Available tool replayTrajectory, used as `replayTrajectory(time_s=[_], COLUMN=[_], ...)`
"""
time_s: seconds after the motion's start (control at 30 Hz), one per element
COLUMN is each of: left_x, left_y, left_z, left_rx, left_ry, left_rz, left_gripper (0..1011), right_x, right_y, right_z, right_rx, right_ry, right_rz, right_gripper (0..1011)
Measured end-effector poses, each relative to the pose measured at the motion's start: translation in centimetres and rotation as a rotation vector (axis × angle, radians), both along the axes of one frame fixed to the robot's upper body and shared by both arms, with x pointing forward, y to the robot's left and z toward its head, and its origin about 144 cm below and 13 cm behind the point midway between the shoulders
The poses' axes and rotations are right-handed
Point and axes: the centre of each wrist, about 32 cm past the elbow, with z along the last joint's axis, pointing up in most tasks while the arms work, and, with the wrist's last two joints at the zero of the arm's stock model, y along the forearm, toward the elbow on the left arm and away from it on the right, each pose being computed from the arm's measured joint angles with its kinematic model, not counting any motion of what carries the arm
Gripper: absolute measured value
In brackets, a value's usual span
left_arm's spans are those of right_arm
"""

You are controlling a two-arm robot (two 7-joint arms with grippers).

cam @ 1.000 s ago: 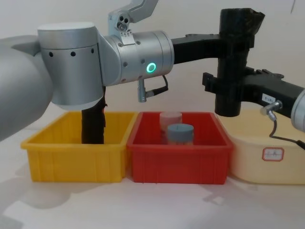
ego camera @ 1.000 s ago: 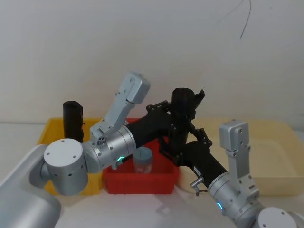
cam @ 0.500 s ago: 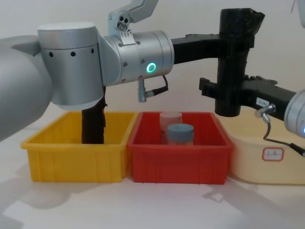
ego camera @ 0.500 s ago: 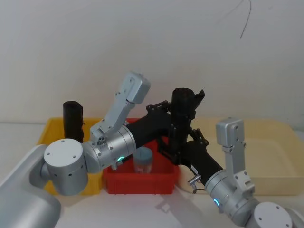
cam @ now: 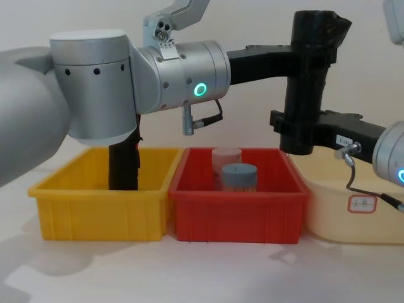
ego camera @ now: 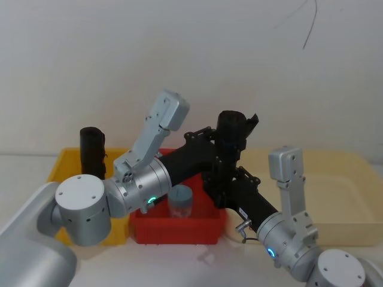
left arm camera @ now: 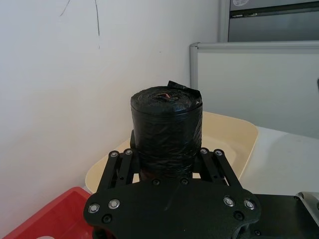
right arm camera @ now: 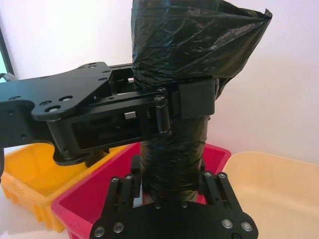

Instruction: Pick up the garbage bag with the one hand and transfer it to the other hand.

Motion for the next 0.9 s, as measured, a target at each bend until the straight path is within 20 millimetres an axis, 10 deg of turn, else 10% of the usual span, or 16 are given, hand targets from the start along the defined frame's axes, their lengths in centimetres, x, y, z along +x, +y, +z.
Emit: replayTrajectory(time_s=[0.2, 0.9], left_x=[0.0, 0.0], left_y=[0.0, 0.0], left_z=[0.0, 0.0], left_rx=[0.000, 0.000], left_ry=[0.000, 0.000], left_rz=[0.000, 0.000], left_gripper=[517, 1000], right_x=[0.1, 0.0], right_y=[-0.1, -2.2], right_z=[0.0, 1.0], right_rx=[-0.001, -0.021], right_ry=[0.001, 0.017], right_rz=[-0.004, -0.089], right_gripper=[489, 486])
